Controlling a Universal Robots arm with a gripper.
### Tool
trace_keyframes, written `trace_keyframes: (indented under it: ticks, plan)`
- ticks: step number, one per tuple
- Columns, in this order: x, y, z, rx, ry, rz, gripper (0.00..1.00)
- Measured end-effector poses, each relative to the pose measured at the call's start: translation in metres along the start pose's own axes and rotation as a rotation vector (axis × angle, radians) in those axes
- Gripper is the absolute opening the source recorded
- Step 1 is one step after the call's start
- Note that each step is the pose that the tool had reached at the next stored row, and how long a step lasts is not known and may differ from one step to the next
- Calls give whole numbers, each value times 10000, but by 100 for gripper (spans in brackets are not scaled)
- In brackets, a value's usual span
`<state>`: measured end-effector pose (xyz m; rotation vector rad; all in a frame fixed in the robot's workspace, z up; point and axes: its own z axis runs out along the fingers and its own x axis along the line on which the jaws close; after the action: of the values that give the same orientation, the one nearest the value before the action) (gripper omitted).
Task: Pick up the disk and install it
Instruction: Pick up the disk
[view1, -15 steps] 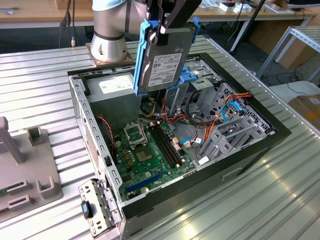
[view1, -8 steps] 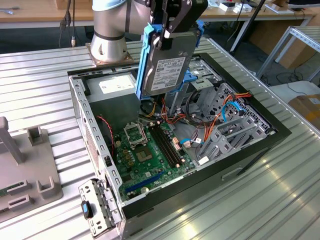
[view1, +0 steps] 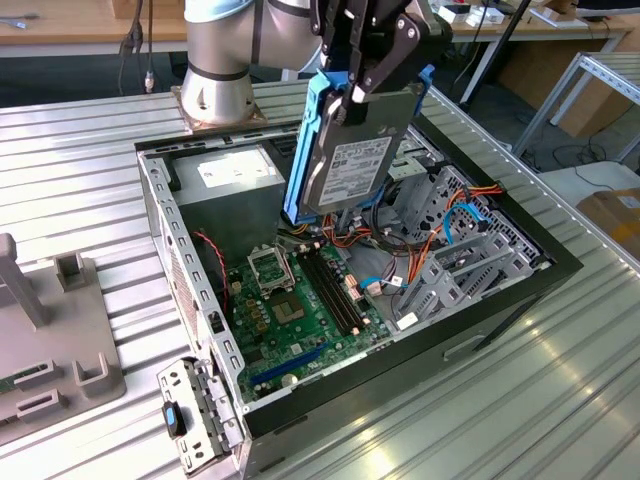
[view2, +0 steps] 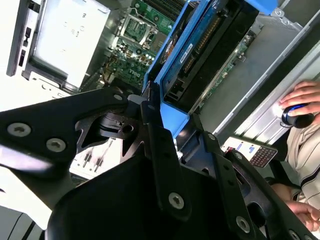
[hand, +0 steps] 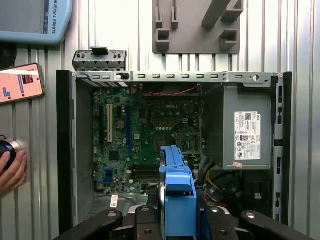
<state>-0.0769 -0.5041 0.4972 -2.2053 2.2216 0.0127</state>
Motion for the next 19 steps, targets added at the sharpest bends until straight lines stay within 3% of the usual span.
trace_keyframes:
  ticks: [2,4,8,19]
  plan:
    - [183,-2,-2,1,2,0,37]
    - [295,-3,-3,1,2,0,37]
    - [428,-4,-4,1,3,0,37]
    - [432,-5,-4,1,3,0,37]
